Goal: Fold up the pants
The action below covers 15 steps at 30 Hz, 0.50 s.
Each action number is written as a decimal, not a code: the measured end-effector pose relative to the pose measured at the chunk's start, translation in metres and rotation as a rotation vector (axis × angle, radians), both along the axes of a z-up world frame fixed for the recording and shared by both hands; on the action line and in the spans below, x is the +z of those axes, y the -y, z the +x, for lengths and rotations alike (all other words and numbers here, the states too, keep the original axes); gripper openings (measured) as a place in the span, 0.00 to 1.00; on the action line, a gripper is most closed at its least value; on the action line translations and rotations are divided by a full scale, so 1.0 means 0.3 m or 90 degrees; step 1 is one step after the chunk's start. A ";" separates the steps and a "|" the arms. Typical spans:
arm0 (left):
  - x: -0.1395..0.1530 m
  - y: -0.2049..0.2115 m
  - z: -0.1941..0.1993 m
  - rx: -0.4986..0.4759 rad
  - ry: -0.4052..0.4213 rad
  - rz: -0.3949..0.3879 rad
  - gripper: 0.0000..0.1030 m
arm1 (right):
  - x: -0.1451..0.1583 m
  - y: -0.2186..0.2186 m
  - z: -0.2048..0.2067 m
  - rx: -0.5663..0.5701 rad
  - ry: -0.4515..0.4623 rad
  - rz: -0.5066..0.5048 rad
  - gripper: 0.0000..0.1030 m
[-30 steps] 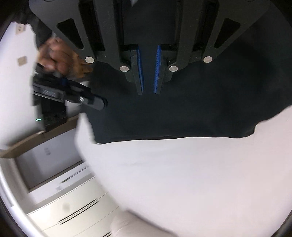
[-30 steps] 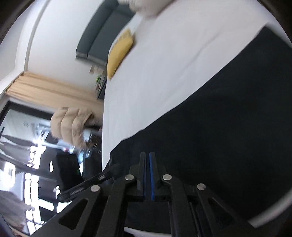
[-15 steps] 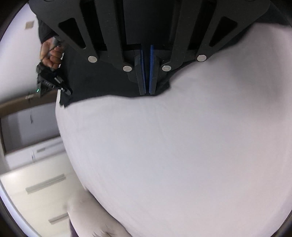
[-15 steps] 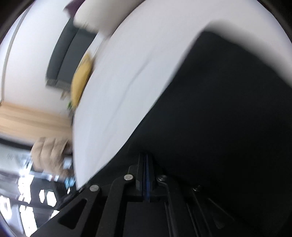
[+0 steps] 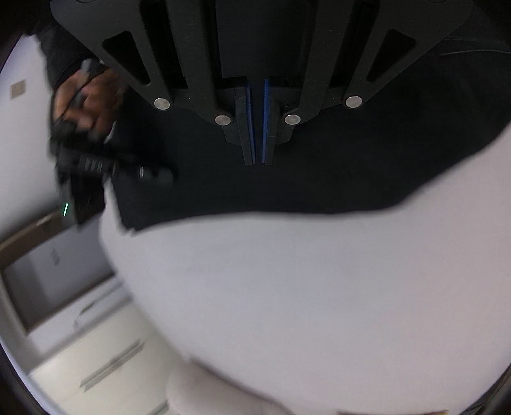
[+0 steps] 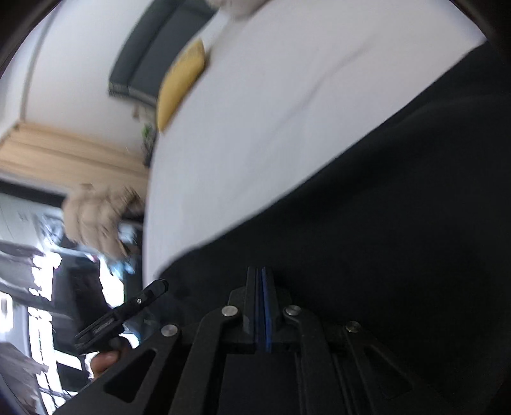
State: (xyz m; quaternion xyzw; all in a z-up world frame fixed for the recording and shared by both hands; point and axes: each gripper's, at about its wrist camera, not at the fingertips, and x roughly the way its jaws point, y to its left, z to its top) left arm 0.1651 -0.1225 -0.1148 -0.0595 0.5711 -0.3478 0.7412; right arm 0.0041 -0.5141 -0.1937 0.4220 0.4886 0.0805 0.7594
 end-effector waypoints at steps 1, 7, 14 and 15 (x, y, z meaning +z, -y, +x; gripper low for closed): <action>-0.033 0.000 0.012 0.008 -0.012 0.007 0.05 | -0.033 0.011 0.018 -0.008 -0.013 0.004 0.00; -0.088 -0.099 0.095 0.074 -0.055 -0.062 0.05 | -0.033 0.295 0.052 -0.153 -0.005 -0.048 0.00; -0.013 -0.152 0.114 0.120 -0.009 -0.041 0.05 | 0.111 0.607 -0.124 -0.328 0.034 -0.102 0.05; -0.001 -0.167 0.108 0.119 -0.003 -0.043 0.05 | 0.148 0.579 -0.138 -0.312 0.050 -0.091 0.05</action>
